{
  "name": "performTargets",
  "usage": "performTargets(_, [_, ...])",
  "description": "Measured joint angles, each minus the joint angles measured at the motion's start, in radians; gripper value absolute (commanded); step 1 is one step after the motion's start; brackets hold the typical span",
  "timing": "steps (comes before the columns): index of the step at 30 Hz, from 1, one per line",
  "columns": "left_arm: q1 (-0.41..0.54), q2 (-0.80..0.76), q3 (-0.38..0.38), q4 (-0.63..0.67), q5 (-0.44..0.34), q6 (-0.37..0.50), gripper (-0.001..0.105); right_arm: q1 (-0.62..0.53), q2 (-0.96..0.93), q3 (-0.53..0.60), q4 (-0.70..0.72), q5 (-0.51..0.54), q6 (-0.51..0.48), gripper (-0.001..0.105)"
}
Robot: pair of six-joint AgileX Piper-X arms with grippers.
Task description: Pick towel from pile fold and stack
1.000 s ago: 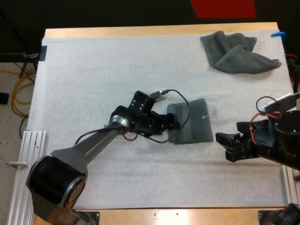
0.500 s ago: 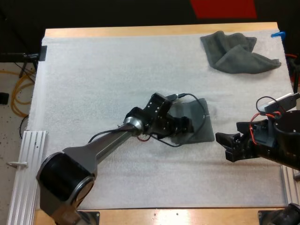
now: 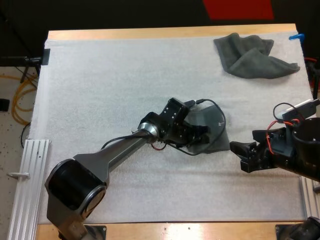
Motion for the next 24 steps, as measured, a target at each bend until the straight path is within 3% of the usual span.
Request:
performTargets(2, [0.001,0.003,0.000,0.000,0.003,0.000,0.026,0.000,0.000,0.000,0.000,0.000,0.000,0.063])
performTargets(5, [0.001,0.005,0.000,0.000,0.004,0.000,0.001,0.000,0.000,0.000,0.000,0.000,0.000,0.063])
performTargets(14, [0.001,0.005,0.000,-0.003,0.018,0.052,0.000,0.000,0.000,0.000,0.000,0.000,0.000,0.063])
performTargets(24, [0.054,0.003,0.000,0.165,-0.011,0.263,0.000,0.000,0.000,0.000,0.000,0.000,0.000,0.063])
